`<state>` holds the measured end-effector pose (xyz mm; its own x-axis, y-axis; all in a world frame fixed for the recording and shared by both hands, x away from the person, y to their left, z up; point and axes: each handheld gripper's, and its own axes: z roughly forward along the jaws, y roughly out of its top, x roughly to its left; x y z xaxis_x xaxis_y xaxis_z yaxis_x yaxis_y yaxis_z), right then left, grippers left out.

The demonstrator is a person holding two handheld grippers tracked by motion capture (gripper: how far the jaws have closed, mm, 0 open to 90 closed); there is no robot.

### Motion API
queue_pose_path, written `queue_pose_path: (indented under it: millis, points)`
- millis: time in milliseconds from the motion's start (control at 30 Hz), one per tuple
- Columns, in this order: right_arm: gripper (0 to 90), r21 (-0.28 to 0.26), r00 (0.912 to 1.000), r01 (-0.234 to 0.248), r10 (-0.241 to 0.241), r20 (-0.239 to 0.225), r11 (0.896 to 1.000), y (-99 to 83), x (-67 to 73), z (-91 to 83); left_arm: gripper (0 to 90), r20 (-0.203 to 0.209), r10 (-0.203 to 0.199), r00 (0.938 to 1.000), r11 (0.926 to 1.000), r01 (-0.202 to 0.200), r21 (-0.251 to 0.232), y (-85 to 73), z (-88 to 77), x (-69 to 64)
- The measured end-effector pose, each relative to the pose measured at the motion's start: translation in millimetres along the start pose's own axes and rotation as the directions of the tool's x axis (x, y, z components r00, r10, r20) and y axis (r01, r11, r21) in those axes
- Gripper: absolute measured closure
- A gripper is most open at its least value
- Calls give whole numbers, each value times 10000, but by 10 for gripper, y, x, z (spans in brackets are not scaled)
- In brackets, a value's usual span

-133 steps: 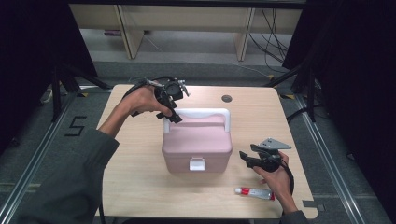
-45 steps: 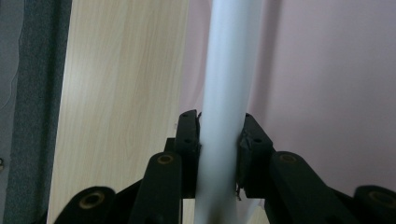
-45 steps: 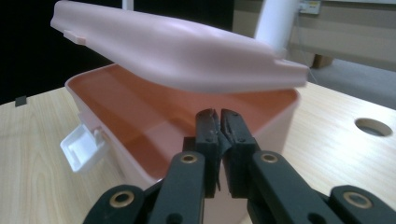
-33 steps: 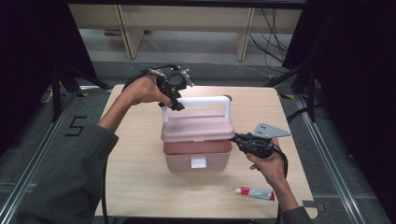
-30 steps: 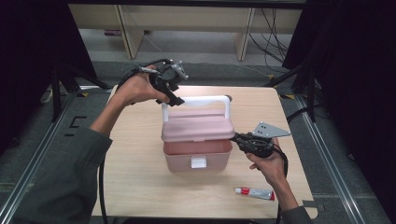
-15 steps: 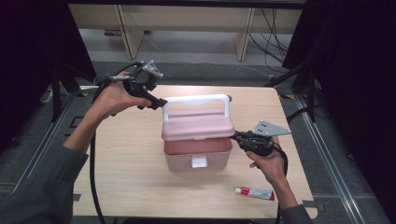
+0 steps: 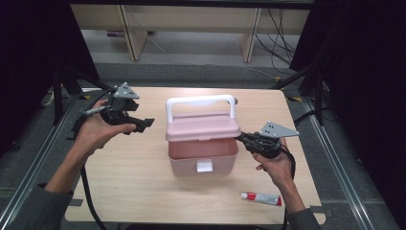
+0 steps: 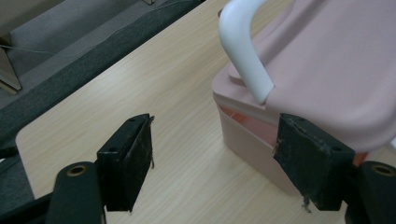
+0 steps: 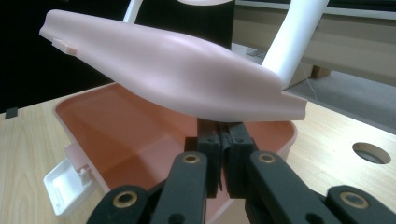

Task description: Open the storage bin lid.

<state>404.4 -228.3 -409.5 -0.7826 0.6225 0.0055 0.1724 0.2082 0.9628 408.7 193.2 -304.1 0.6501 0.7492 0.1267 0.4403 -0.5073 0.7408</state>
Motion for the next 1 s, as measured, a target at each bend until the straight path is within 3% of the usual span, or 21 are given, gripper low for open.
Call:
queue_pose_path:
  millis: [33, 67, 100, 133, 300, 333, 433, 467, 567, 600, 700, 733, 767, 867, 1000]
  points:
    - [882, 22, 9999, -141, 141, 42, 9999, 0, 7, 2, 272, -12, -191, 9998, 9997, 191, -122, -63, 15, -26]
    - [883, 264, 9990, -437, 437, 5, 9987, 8, 22, -13, 271, 189, -23, 9998, 9993, 30, -384, -168, 60, -36]
    - [883, 264, 9990, -437, 437, 5, 9987, 8, 22, -13, 271, 189, -23, 9998, 9993, 30, -384, -168, 60, -36]
    - [882, -13, 10000, -75, 75, 1, 10000, 15, -10, 5, 272, 303, -305, 9991, 9977, 322, -592, -274, 128, -87]
    - [882, 113, 9990, -443, 444, -43, 9990, 34, 10, -5, 268, 825, -228, 9963, 9995, 247, -218, -430, 304, -185]
    - [882, 89, 9998, -164, 163, 97, 9998, 46, -8, -9, 262, 882, -413, 9952, 9986, 439, -281, -459, 340, -205]
    - [882, 81, 9992, -404, 404, -27, 9992, 50, 4, -3, 267, 1013, -709, 9923, 9966, 748, -353, -536, 452, -272]
    - [883, -3, 9996, -299, 299, 13, 9996, 55, -6, -1, 268, 1191, -917, 9886, 9943, 974, -430, -576, 525, -327]
    - [883, 23, 9992, -403, 403, 39, 9992, 57, 5, -2, 285, 1271, -1039, 9864, 9932, 1097, -396, -597, 604, -375]
    - [883, 16, 9993, -377, 377, 45, 9993, 57, 6, 0, 285, 1308, -892, 9874, 9953, 932, -245, -597, 637, -386]
    - [883, 28, 9992, -394, 393, 73, 9992, 60, 9, -2, 286, 1530, -1161, 9814, 9920, 1224, -325, -591, 682, -425]
    - [883, -16, 9997, -243, 243, 95, 9997, 61, -3, 1, 287, 1513, -1114, 9822, 9924, 1180, -354, -589, 692, -439]
    - [883, 7, 9991, -410, 410, 87, 9992, 59, 6, 0, 311, 1512, -1053, 9829, 9928, 1127, -409, -587, 716, -465]
    - [883, -6, 9993, -375, 375, 85, 9993, 62, 4, 1, 337, 1634, -1106, 9803, 9918, 1195, -456, -589, 748, -487]
    - [883, -5, 9994, -336, 336, 69, 9994, 71, -6, 2, 385, 1693, -919, 9813, 9947, 983, -301, -599, 815, -505]
